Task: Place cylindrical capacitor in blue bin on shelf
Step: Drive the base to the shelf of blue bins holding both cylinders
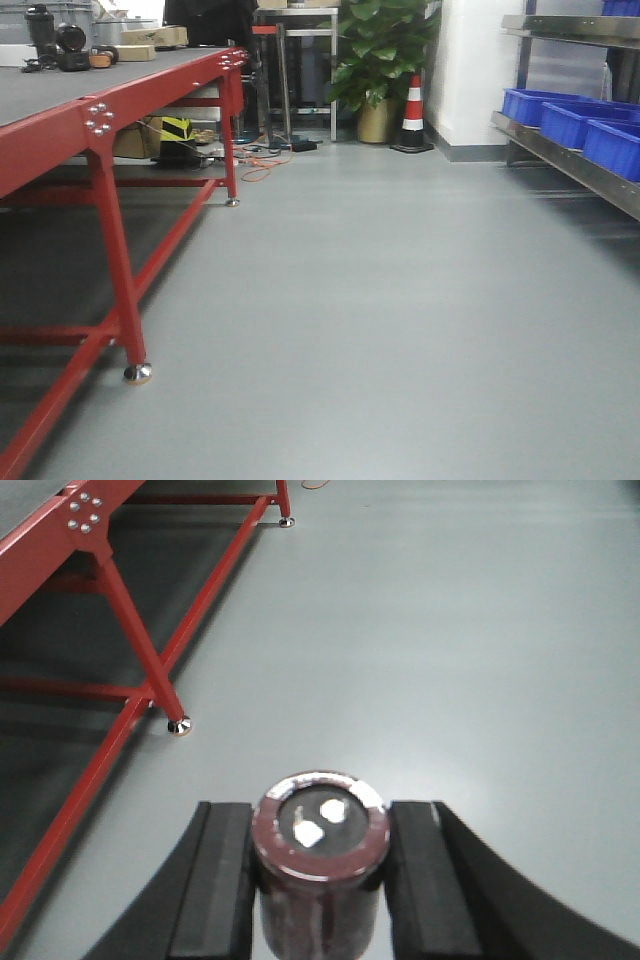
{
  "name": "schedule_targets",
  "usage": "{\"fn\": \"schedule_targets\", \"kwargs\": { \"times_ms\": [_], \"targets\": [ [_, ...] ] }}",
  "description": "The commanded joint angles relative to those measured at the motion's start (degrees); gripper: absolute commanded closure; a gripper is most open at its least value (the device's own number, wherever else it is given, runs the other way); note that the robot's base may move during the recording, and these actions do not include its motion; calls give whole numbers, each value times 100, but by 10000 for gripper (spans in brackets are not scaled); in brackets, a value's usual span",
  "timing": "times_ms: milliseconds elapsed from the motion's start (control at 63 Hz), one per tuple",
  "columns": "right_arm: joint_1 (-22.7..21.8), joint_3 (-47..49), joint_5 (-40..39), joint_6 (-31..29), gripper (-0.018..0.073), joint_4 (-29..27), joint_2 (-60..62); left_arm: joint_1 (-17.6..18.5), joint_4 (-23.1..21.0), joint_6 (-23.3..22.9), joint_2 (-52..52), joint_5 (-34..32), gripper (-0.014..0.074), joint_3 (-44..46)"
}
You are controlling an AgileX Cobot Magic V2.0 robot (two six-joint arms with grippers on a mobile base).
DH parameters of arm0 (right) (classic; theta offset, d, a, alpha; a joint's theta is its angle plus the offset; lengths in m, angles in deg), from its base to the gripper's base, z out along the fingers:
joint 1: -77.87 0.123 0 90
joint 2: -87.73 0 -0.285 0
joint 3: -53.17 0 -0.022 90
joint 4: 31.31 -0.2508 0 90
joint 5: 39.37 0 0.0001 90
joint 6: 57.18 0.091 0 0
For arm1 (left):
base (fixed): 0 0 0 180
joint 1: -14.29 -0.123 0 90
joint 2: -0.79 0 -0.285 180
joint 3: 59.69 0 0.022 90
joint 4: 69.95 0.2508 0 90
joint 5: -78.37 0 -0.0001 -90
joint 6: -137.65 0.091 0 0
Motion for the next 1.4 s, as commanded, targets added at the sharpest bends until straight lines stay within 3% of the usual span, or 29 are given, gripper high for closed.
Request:
{"fn": "schedule_targets", "kwargs": {
  "times_ms": [0,1380],
  "targets": [
    [6,46,-174,-15,713,14,35,-28,-12,-23,-30,-97,708,3],
    [6,46,-174,-15,713,14,13,-28,2,-23,-30,-107,708,3]
  ]
}}
